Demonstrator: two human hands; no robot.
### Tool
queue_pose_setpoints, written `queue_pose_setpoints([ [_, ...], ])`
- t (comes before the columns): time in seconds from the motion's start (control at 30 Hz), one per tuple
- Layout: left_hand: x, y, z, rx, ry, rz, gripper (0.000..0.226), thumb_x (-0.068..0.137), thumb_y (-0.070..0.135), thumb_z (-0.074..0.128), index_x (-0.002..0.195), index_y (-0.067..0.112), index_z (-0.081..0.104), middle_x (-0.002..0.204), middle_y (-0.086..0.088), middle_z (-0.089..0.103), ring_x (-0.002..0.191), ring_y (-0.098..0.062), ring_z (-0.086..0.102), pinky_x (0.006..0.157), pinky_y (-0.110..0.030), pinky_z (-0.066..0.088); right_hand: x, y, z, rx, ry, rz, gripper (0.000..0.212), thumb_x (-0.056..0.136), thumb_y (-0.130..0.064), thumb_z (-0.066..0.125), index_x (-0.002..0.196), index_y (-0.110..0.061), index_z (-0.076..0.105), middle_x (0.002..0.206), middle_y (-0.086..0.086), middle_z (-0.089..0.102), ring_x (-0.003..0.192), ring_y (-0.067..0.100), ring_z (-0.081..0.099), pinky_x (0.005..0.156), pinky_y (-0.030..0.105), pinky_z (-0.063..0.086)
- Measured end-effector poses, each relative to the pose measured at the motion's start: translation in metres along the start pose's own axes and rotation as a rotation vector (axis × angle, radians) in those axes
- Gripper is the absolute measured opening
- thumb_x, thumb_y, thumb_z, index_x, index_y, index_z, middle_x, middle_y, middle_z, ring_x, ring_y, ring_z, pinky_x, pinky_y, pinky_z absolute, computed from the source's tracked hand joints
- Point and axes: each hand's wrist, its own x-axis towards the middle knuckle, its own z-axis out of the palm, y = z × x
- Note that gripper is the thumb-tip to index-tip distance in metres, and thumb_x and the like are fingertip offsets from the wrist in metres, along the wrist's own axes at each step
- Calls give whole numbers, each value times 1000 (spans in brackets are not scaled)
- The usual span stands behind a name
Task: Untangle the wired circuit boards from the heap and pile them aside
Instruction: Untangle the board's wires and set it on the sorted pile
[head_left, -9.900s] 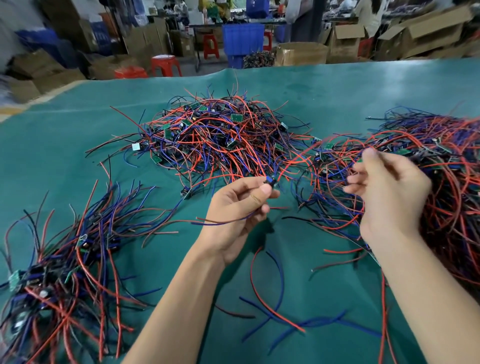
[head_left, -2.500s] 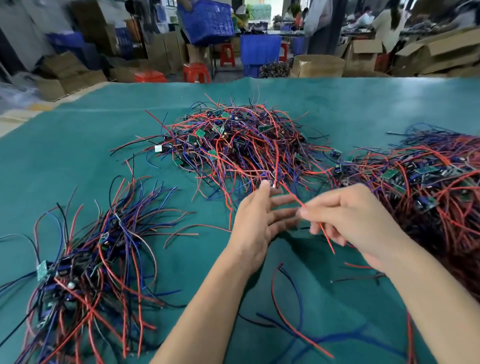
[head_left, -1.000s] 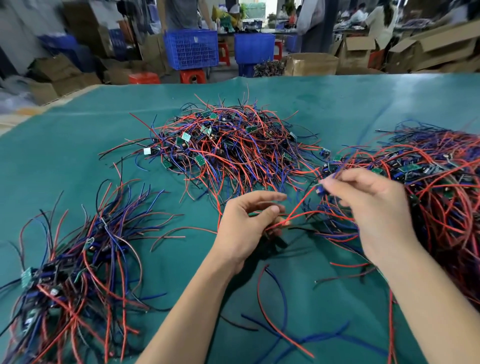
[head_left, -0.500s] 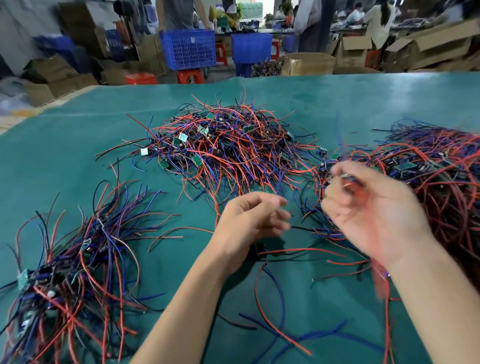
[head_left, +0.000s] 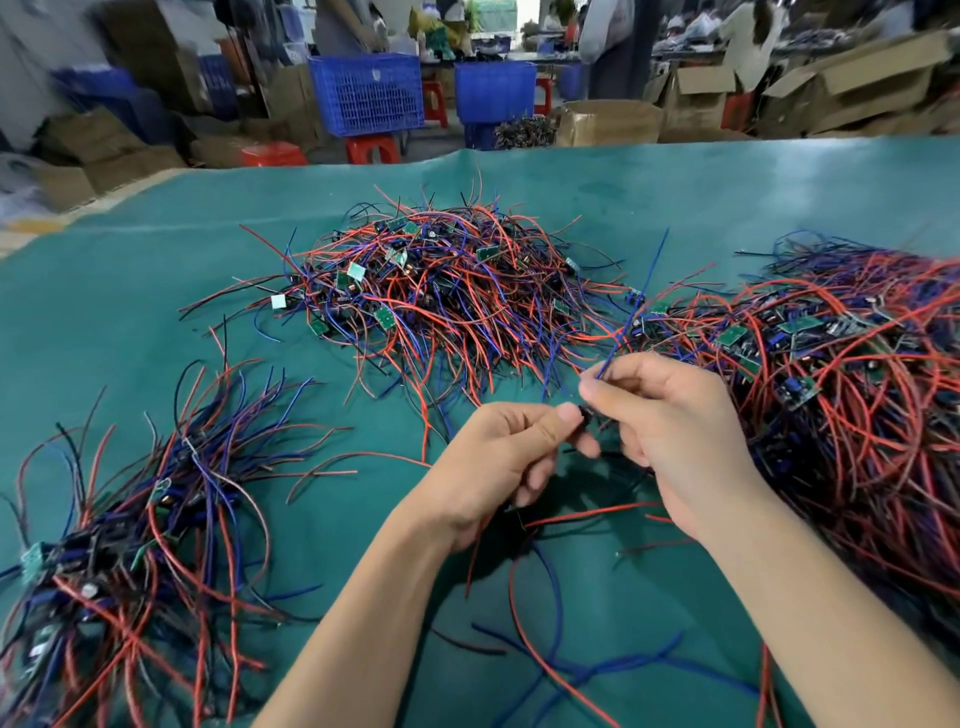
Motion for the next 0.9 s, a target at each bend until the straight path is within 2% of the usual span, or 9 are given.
queue_pose_setpoints([
  [0.07, 2, -1, 0, -5, -6, 3, 35, 92, 41, 54, 81, 13, 71, 42, 5, 32, 36, -8, 20, 39, -21, 16, 5, 3, -4, -148, 106, -98, 20, 88, -11, 78, 71, -20, 73, 58, -13, 62, 44, 1, 48, 49, 11, 35],
  [0.17, 3, -3, 0, -3, -15, 5, 36, 93, 42, 54, 81, 14, 73, 43, 4, 28, 38, -9, 15, 43, -28, 9, 11, 2, -13, -383, 260, -229, 14, 87, -20, 79, 74, -20, 74, 66, -11, 71, 59, 10, 62, 67, 34, 52],
  [0.2, 3, -4, 0, -4, -16, 10, 36, 92, 42, 55, 83, 14, 74, 43, 3, 27, 39, -9, 15, 44, -29, 8, 11, 0, -16, -463, 299, -270, 13, 87, -24, 78, 76, -20, 74, 69, -11, 71, 62, 14, 65, 70, 36, 54],
  [0.3, 3, -6, 0, 0, -9, 17, 34, 95, 40, 53, 85, 15, 74, 44, 2, 25, 40, -9, 14, 46, -32, 7, 9, -7, -22, -565, 353, -361, 13, 88, -29, 75, 77, -24, 71, 71, -16, 70, 62, 13, 64, 68, 31, 52],
  [0.47, 2, -6, -2, 50, -49, 35, 33, 103, 30, 50, 83, 14, 71, 47, 0, 24, 42, -11, 15, 46, -33, 8, 13, -9, -26, -525, 389, -370, 12, 85, -35, 73, 78, -25, 73, 72, -15, 71, 61, 11, 64, 71, 32, 53],
  [0.63, 1, -3, 3, 98, -82, 55, 31, 98, 34, 51, 81, 14, 69, 49, -1, 22, 43, -12, 15, 45, -30, 9, 30, -8, -62, -381, 633, -343, 11, 82, -44, 74, 77, -34, 75, 69, -17, 71, 68, 5, 65, 79, 44, 58],
  [0.8, 0, -4, -2, 2, -53, 41, 29, 101, 25, 51, 82, 12, 68, 44, 4, 24, 38, -7, 16, 43, -26, 10, 41, -9, -98, -287, 975, -341, 18, 91, -47, 61, 89, -31, 68, 85, -6, 71, 81, 19, 69, 81, 47, 55],
  [0.87, -1, -2, -5, -87, -21, 44, 28, 101, 24, 50, 84, 11, 69, 41, 8, 26, 34, -3, 18, 39, -19, 13, 35, -14, -91, -280, 940, -310, 20, 91, -51, 60, 83, -34, 64, 85, -4, 71, 82, 24, 70, 82, 50, 54],
  [0.9, 0, -1, -4, -103, -12, 48, 27, 99, 25, 50, 86, 11, 69, 41, 8, 26, 34, -2, 18, 38, -18, 13, 32, -14, -78, -321, 834, -322, 21, 91, -50, 61, 80, -33, 65, 81, -1, 71, 77, 30, 69, 79, 54, 54],
])
